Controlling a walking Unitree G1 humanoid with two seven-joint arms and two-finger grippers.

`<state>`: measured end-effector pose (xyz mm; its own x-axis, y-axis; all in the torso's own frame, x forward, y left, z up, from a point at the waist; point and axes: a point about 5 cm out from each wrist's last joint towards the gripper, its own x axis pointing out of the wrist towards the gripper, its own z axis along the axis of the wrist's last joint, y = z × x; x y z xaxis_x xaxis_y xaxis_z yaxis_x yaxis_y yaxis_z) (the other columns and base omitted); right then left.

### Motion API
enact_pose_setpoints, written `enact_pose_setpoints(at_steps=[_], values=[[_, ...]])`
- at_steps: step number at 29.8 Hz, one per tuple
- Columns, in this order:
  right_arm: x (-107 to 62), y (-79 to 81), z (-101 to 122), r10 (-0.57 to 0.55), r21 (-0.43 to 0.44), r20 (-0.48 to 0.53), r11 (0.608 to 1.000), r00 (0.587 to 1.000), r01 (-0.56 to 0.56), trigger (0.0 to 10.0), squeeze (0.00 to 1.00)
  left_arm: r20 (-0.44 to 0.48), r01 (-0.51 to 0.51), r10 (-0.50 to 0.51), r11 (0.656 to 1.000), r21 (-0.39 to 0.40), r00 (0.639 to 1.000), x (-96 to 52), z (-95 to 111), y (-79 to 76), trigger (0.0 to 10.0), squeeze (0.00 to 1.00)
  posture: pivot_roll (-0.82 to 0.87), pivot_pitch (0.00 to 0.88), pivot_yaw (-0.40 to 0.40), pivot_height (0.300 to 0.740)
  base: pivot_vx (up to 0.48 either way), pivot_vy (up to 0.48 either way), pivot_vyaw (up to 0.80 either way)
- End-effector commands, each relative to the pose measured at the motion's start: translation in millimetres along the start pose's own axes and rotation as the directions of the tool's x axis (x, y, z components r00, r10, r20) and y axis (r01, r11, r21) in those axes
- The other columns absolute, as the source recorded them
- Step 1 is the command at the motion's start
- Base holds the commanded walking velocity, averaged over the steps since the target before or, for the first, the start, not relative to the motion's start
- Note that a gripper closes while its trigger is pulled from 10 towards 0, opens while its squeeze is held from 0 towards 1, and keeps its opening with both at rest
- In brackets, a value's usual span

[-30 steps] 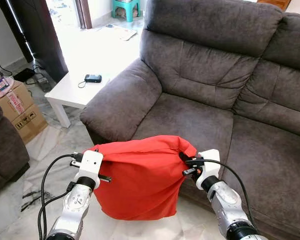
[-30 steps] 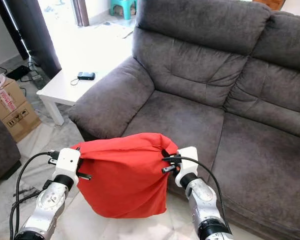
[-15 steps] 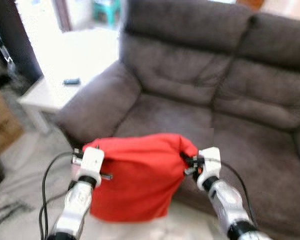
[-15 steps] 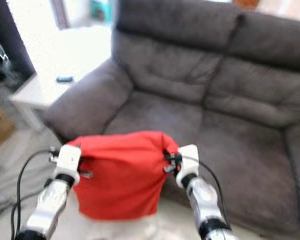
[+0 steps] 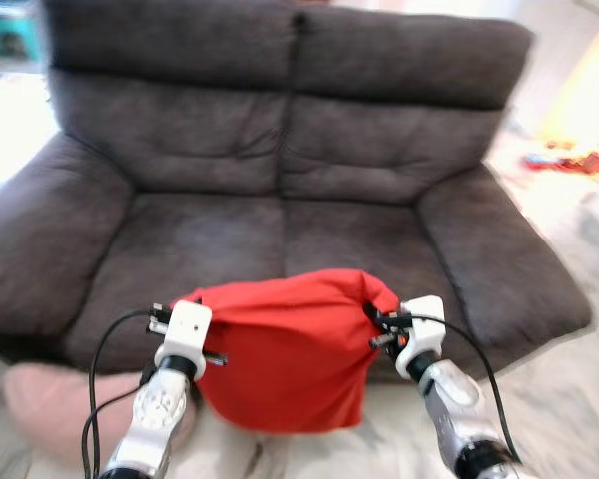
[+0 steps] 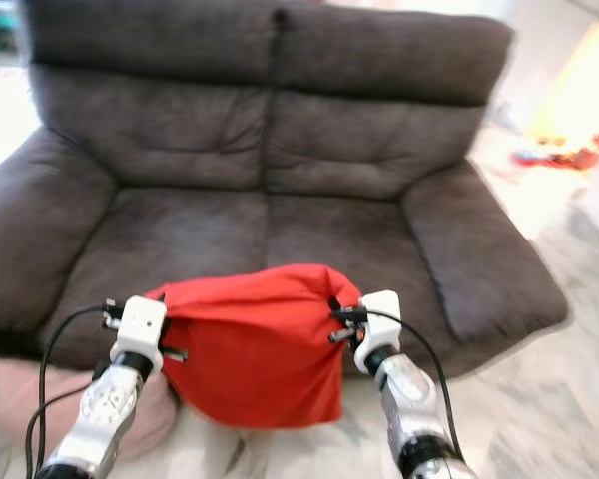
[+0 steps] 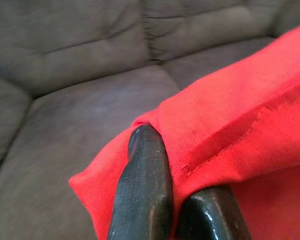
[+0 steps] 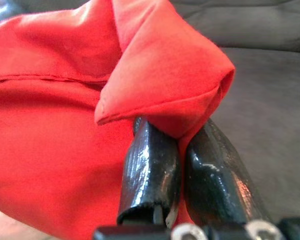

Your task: Move the pillow to the sofa from floor

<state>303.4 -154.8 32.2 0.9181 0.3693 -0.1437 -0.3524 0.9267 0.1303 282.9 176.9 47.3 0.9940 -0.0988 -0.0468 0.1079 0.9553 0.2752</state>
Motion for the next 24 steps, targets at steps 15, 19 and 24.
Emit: enact_pose_setpoints(at_steps=[15,19,24], values=[[4.2,-4.7,16.1,-0.008,-0.015,0.081,1.0,0.997,0.009,10.0,0.0,0.105,-0.035,0.033,0.999,0.013,0.994,9.7,20.0,7.1,10.0,0.0,0.14,0.007,-0.077,0.74,0.0,-0.11,-0.54],[4.4,-4.0,16.4,-0.001,-0.014,0.083,1.0,0.997,0.002,10.0,0.0,0.107,-0.033,0.031,0.999,0.013,0.994,10.3,20.5,6.8,10.0,0.0,0.14,0.009,-0.076,0.74,0.0,-0.277,0.0],[3.9,-1.6,16.3,0.017,-0.03,0.089,0.999,0.996,-0.014,10.0,0.0,0.108,-0.033,0.031,0.999,0.012,0.994,11.1,21.1,6.4,10.0,0.0,0.14,0.016,-0.076,0.74,0.0,-0.279,0.24]])
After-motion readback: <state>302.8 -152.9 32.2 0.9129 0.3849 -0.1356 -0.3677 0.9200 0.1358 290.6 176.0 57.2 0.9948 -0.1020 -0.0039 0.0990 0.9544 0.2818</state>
